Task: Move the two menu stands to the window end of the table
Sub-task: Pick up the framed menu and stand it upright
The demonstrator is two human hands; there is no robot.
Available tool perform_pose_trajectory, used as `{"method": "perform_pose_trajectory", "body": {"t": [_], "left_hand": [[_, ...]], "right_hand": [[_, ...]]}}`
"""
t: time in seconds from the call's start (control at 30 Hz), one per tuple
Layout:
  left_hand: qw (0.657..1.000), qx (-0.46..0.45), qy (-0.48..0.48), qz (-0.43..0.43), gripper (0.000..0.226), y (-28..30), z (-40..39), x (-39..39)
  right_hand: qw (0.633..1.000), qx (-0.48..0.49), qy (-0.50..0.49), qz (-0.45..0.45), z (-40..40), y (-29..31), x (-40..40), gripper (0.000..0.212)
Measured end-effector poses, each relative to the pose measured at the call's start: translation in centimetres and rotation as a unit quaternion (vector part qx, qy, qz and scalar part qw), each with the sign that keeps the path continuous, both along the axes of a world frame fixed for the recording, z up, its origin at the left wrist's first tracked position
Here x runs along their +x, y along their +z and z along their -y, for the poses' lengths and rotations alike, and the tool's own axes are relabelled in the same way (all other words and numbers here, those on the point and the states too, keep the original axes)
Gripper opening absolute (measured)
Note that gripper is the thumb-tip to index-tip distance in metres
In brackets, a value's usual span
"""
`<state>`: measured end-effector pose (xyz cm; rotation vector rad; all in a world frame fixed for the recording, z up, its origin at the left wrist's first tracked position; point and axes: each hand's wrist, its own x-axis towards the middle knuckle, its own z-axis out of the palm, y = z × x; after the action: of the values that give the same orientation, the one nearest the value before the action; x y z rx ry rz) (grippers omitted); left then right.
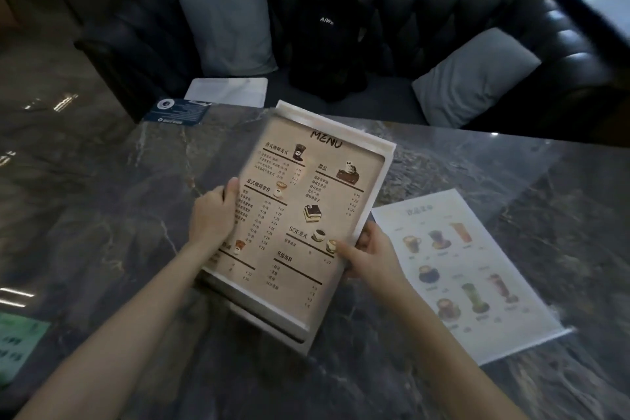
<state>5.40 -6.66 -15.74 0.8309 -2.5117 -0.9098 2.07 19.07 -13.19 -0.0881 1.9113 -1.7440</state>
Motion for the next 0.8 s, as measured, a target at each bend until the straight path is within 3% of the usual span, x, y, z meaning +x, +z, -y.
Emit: {"method": "perform_pose_trajectory", "body": {"t": [0.6, 0.8], "left_hand": [[0.980, 0.176, -0.030, -0.083, 0.050, 0.2, -4.3, -0.8], [0.979, 0.178, -0.019, -0.094, 0.045, -0.1, -3.8, -0.3]], "right_hand": [[0.985, 0.030, -0.016, -0.172, -3.1, 0.7, 0.1, 0.032], [0.983, 0.003, -0.013, -0.184, -2.7, -0.8, 1.7, 0.026]]}}
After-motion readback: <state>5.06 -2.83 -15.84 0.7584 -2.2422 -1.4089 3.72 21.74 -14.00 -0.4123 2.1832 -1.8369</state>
